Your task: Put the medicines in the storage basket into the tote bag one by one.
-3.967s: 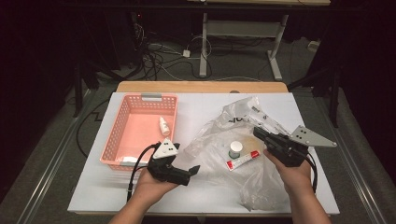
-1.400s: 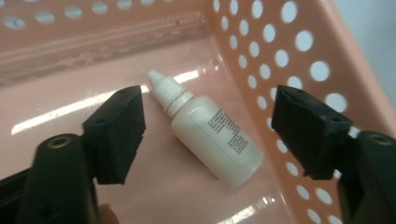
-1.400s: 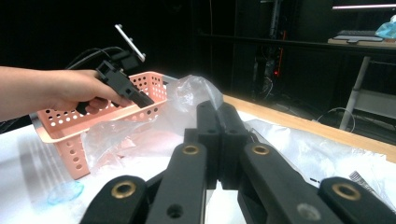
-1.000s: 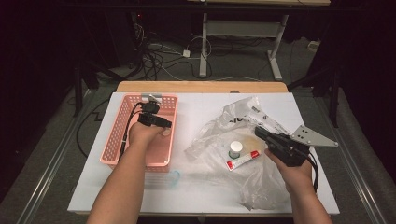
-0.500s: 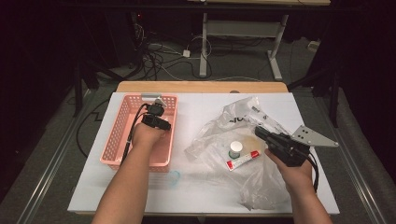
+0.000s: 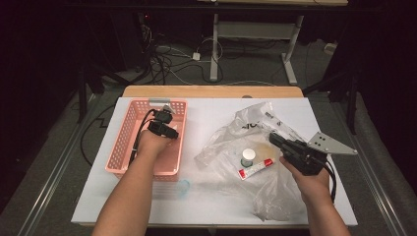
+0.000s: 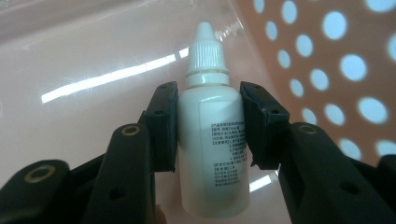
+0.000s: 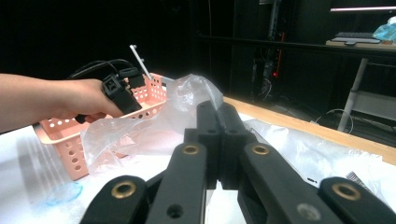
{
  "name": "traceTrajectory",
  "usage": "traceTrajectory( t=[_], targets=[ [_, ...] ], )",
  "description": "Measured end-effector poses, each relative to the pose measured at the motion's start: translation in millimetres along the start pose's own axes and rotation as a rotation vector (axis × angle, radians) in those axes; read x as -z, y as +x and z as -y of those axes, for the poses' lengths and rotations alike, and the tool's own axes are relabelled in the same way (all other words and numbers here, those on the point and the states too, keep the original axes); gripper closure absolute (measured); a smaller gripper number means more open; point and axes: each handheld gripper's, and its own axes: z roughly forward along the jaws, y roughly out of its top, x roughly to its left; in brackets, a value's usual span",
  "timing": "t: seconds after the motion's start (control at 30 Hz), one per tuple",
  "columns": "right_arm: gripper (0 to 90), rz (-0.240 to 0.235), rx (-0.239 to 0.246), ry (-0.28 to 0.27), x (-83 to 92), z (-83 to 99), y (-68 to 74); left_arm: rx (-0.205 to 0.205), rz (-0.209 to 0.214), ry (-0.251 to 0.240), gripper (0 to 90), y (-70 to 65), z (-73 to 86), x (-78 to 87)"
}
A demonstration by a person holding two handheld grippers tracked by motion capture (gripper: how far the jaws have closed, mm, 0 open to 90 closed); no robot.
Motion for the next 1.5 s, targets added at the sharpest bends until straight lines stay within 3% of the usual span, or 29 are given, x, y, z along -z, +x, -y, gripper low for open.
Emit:
traceTrajectory(
  t=[0.33, 0.73, 1.13, 1.33, 1.5],
  targets=[
    [90.0, -0.003, 0.001, 0.000, -0.6, -0.5, 1.9, -0.027, 0.016, -0.044, 58.3, -3.0, 12.6, 25.0],
    [90.0, -0.004, 0.002, 0.002, -0.6, -0.5, 2.3, -0.052, 0.054, -0.071, 58.2, -3.9, 42.5, 47.4],
    [90.0, -0.003, 0.006, 0.005, -1.3, -0.4, 3.2, -0.090, 0.082, -0.154, 58.2, -11.4, 69.6, 74.1],
    [90.0, -0.001, 0.005, 0.003, -0.8, -1.0, 3.8, -0.096, 0.070, -0.200, 58.2, -16.1, 85.1, 81.9],
    [90.0, -0.002, 0.008, 0.008, -1.4, -0.5, 3.9, -0.097, 0.083, -0.242, 58.2, -19.4, 98.9, 82.4]
  ],
)
